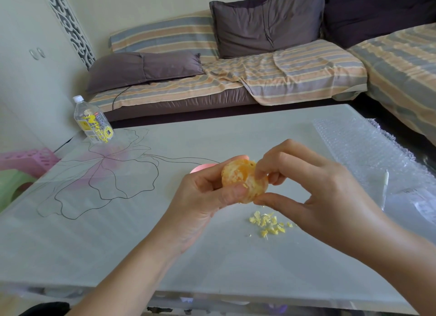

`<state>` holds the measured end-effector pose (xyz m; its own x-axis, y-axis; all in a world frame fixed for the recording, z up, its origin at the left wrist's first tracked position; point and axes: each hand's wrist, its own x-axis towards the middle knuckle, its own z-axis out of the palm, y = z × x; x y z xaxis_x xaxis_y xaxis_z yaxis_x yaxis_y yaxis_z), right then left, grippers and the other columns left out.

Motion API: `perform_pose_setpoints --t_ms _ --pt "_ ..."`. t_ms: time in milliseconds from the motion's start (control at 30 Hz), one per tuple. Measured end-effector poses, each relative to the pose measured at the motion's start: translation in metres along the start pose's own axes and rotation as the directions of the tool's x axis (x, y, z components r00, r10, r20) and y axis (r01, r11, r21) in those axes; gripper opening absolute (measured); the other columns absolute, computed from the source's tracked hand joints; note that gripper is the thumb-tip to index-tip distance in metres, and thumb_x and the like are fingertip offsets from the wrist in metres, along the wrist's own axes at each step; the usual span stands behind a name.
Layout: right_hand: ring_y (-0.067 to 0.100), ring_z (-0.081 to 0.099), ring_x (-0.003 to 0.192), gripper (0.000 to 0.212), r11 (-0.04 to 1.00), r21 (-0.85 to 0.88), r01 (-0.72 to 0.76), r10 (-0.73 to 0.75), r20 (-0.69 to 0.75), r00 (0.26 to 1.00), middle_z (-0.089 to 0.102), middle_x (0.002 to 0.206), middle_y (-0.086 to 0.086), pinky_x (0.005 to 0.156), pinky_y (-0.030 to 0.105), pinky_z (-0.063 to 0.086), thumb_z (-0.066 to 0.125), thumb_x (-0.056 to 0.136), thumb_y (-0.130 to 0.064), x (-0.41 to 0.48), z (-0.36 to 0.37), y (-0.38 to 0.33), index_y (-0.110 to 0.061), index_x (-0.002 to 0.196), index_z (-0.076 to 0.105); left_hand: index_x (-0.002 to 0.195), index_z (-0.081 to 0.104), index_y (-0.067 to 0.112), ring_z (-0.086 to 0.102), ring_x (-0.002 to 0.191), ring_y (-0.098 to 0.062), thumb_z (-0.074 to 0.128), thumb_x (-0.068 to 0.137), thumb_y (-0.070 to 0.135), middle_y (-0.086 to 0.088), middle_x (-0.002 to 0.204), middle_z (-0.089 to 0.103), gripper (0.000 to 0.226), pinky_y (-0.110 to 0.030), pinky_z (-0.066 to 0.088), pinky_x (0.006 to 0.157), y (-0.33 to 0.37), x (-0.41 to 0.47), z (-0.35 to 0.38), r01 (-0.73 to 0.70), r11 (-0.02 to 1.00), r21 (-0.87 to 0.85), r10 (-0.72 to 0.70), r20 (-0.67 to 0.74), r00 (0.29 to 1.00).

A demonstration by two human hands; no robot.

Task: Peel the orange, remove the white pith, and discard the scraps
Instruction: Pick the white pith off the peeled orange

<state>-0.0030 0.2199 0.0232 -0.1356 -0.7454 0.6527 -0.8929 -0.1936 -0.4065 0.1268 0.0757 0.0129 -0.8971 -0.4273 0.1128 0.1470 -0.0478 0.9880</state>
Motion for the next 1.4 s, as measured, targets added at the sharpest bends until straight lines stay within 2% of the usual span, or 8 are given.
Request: perform_pose_setpoints --t_ms 100,200,300,533,800,1033,1267,1400 --pt "0.004 0.052 0.075 0.020 1.000 -0.003 -0.001 0.001 -0.003 1.000 0.046 0.093 -0.018 0.067 0.012 0.043 0.068 0.080 -0.032 -0.001 -0.001 0.000 -0.028 0.095 0.055 0.109 0.072 0.016 0.064 0.101 -0.030 0.087 0.054 0.041 -0.034 0.113 0.057 0.062 -0.041 0.055 0.086 -0.001 0.001 0.000 0.015 0.999 -0.037 -0.015 0.021 1.000" --pt "0.007 0.054 0.074 0.012 1.000 0.005 -0.007 0.007 -0.024 1.000 0.050 0.095 -0.014 0.064 0.010 0.041 0.064 0.083 -0.034 -0.002 -0.001 -0.001 -0.024 0.086 0.058 0.108 0.073 0.017 0.069 0.095 -0.023 0.090 0.048 0.041 -0.012 0.102 0.071 0.066 -0.031 0.055 0.080 -0.001 0.002 -0.001 0.042 0.994 -0.100 -0.041 0.010 0.999" --pt "0.006 0.056 0.081 0.023 0.997 0.058 -0.041 0.044 -0.053 0.998 0.053 0.093 -0.012 0.071 0.020 0.048 0.069 0.079 -0.031 -0.002 0.000 0.000 -0.024 0.097 0.058 0.110 0.072 0.017 0.069 0.096 -0.021 0.090 0.047 0.041 -0.007 0.101 0.073 0.070 -0.030 0.055 0.080 -0.001 0.003 -0.001 0.030 0.994 -0.103 -0.031 -0.010 0.999" --pt "0.003 0.057 0.083 0.025 0.997 0.057 -0.059 0.062 -0.052 0.997 0.053 0.092 -0.015 0.073 0.022 0.048 0.069 0.077 -0.031 0.000 0.003 0.002 -0.024 0.098 0.058 0.107 0.073 0.022 0.067 0.100 -0.024 0.091 0.042 0.044 -0.008 0.102 0.072 0.071 -0.045 0.050 0.096 -0.003 0.003 -0.001 0.012 0.999 -0.048 -0.015 -0.073 0.997" --pt "0.001 0.055 0.079 0.012 0.998 0.013 -0.054 0.055 -0.075 0.996 0.054 0.092 -0.015 0.072 0.006 0.039 0.070 0.076 -0.029 0.000 0.004 0.003 -0.019 0.079 0.064 0.109 0.073 0.020 0.069 0.094 -0.020 0.091 0.044 0.042 -0.006 0.100 0.073 0.071 -0.033 0.056 0.082 0.000 0.002 -0.001 0.023 0.996 -0.090 -0.029 -0.066 0.997" --pt "0.011 0.062 0.085 0.025 0.975 0.207 -0.084 0.103 -0.085 0.991 0.060 0.091 -0.010 0.077 0.024 0.053 0.072 0.077 -0.033 0.001 0.002 0.004 -0.019 0.097 0.065 0.109 0.072 0.023 0.068 0.099 -0.019 0.092 0.040 0.044 -0.003 0.099 0.073 0.075 -0.039 0.052 0.094 0.001 0.002 0.000 0.016 0.998 -0.059 -0.021 -0.082 0.996" --pt "0.005 0.061 0.072 0.010 0.996 0.074 -0.041 0.046 -0.074 0.996 0.061 0.085 -0.007 0.067 0.026 0.052 0.068 0.080 -0.025 0.001 0.005 0.007 -0.017 0.086 0.070 0.106 0.074 0.018 0.069 0.098 -0.020 0.091 0.044 0.031 -0.013 0.110 0.070 0.065 -0.038 0.055 0.090 -0.001 0.002 0.000 0.075 0.997 0.033 -0.069 -0.151 0.986" --pt "0.008 0.062 0.072 0.014 0.998 0.033 -0.051 0.054 -0.080 0.995 0.062 0.084 -0.006 0.065 0.027 0.052 0.071 0.078 -0.027 0.000 0.009 0.009 -0.016 0.087 0.071 0.099 0.076 0.014 0.069 0.093 -0.021 0.080 0.057 0.026 -0.026 0.122 0.059 0.044 -0.027 0.056 0.077 0.001 0.001 0.003 0.112 0.994 0.012 -0.109 -0.153 0.982"
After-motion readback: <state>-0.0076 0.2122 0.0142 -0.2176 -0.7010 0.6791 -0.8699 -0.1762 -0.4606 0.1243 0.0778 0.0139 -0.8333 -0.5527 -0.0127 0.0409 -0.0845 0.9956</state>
